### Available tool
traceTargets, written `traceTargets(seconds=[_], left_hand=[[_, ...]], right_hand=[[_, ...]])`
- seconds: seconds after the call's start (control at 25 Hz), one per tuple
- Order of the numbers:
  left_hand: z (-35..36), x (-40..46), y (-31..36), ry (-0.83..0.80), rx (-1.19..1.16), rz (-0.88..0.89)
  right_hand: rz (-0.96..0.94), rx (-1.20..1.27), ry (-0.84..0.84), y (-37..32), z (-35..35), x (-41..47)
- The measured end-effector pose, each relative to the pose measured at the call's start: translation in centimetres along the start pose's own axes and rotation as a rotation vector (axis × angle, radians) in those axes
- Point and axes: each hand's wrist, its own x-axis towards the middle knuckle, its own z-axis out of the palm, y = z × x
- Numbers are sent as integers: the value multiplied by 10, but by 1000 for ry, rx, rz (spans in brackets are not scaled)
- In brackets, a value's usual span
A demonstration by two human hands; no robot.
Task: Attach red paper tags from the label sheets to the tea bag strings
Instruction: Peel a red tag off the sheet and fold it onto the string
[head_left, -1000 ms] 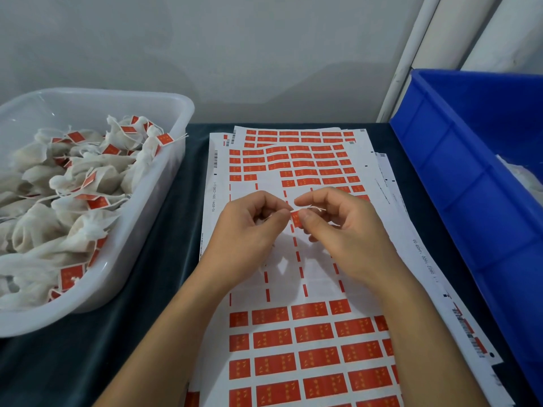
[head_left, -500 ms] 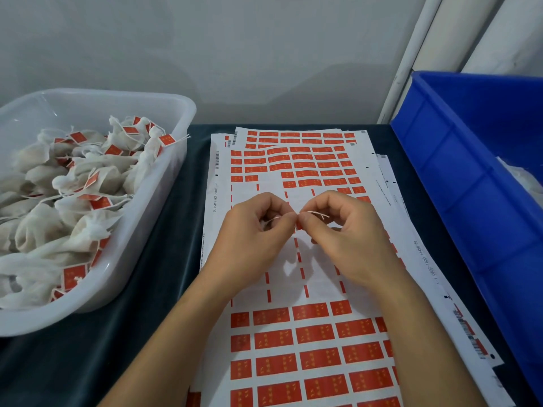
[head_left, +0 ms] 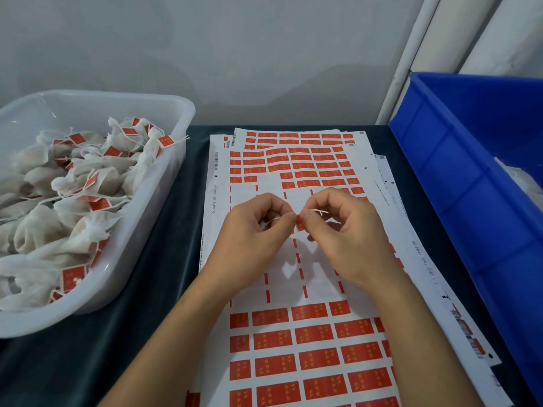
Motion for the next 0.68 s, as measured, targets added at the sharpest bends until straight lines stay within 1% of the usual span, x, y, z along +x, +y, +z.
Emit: traceTargets(seconds=[0.2,0.4,0.52,0.68], left_hand=[[1,1,0,5,-4,-19],[2,0,-2,-34,14,10],[1,1,-4,-53,47,-3],[1,0,-4,-66,31,-6]], right_hand=[[21,21,-13,0,4,1],[32,74,22,0,3,1],[46,89,15,1,4,2],[40,102,2,1,2,1]])
